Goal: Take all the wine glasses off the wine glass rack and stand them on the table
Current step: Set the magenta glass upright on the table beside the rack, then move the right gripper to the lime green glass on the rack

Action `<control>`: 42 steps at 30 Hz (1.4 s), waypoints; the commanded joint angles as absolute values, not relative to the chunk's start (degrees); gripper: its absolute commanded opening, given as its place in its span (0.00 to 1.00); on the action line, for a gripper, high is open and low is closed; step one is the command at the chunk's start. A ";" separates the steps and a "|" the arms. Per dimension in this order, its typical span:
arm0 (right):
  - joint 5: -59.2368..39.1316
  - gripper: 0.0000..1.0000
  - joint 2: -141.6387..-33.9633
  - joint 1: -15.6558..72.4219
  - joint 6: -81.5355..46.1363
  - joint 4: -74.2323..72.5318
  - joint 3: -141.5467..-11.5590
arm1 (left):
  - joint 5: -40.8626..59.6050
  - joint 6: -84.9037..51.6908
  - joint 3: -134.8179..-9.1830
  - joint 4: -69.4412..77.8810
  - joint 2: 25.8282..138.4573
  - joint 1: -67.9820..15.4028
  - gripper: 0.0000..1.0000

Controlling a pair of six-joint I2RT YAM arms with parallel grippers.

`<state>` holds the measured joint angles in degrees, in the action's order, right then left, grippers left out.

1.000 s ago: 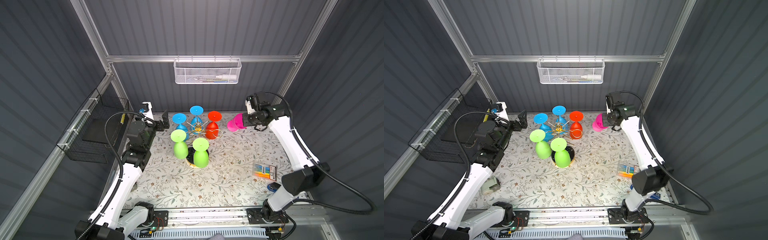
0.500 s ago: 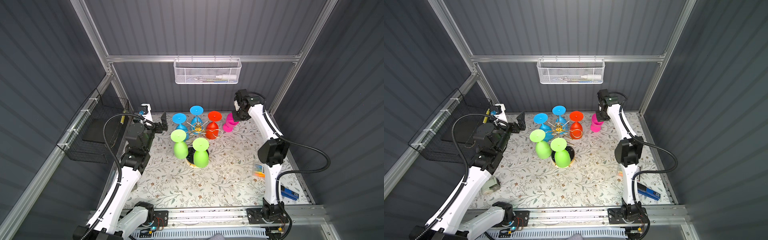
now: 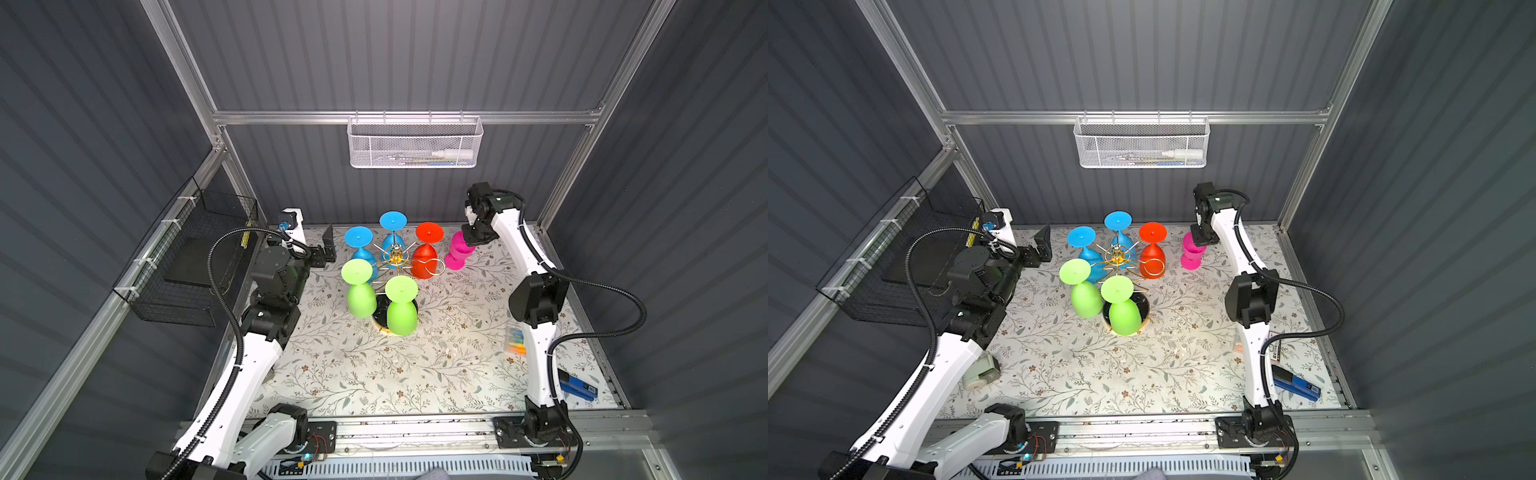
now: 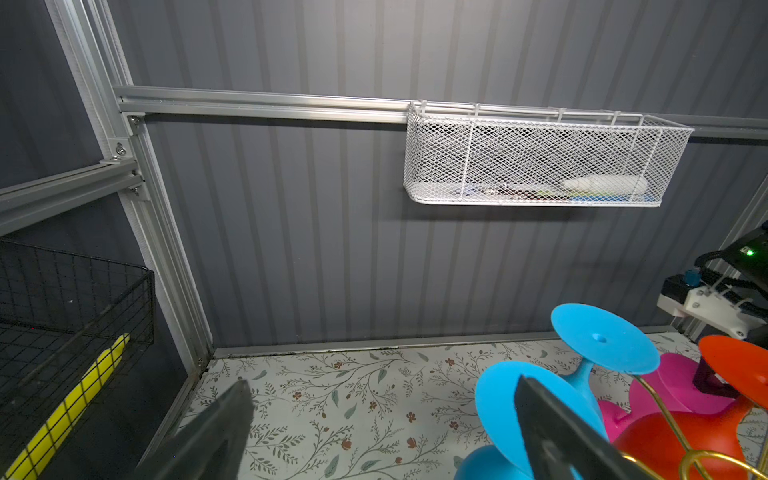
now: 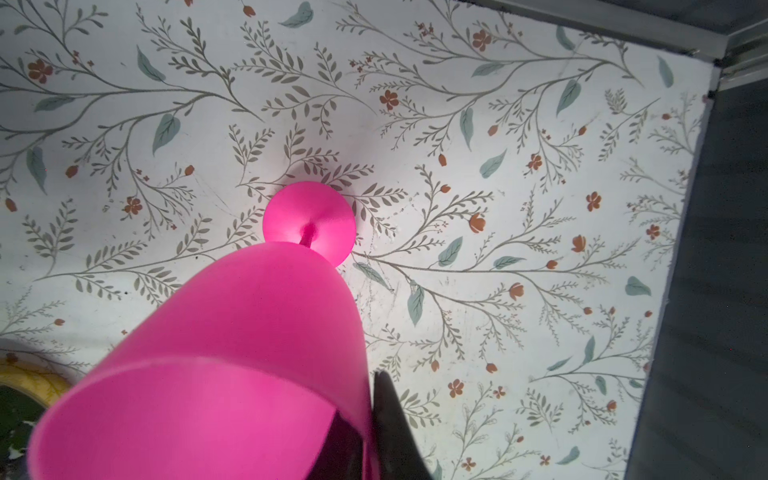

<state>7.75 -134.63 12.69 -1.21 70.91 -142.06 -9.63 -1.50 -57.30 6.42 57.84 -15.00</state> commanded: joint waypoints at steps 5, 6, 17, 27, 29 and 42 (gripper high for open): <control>3.89 0.23 -133.14 11.91 -1.90 71.07 -143.29 | -8.98 -1.42 -56.54 6.78 57.39 -14.77 1.00; 3.26 0.26 -132.77 11.78 -2.21 70.92 -143.28 | -9.08 -1.48 -56.41 6.82 57.39 -14.77 1.00; -6.36 0.55 -122.48 8.86 -8.38 63.34 -141.87 | -9.67 -1.49 -55.90 7.78 57.22 -14.77 1.00; -20.36 0.58 -89.71 8.26 -20.53 40.03 -103.80 | -9.74 -2.31 -54.80 9.91 57.90 -14.76 1.00; -23.56 0.59 -80.26 8.35 -24.90 33.28 -91.73 | -9.40 -2.46 -54.19 10.52 58.06 -14.72 1.00; -13.61 0.59 -51.47 24.02 -37.99 29.27 -63.54 | -9.22 -0.96 -52.57 11.78 57.92 -14.77 1.00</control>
<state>-17.74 -51.86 21.12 -34.72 31.07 -64.82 -9.45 -1.67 -53.54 10.35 58.61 -15.00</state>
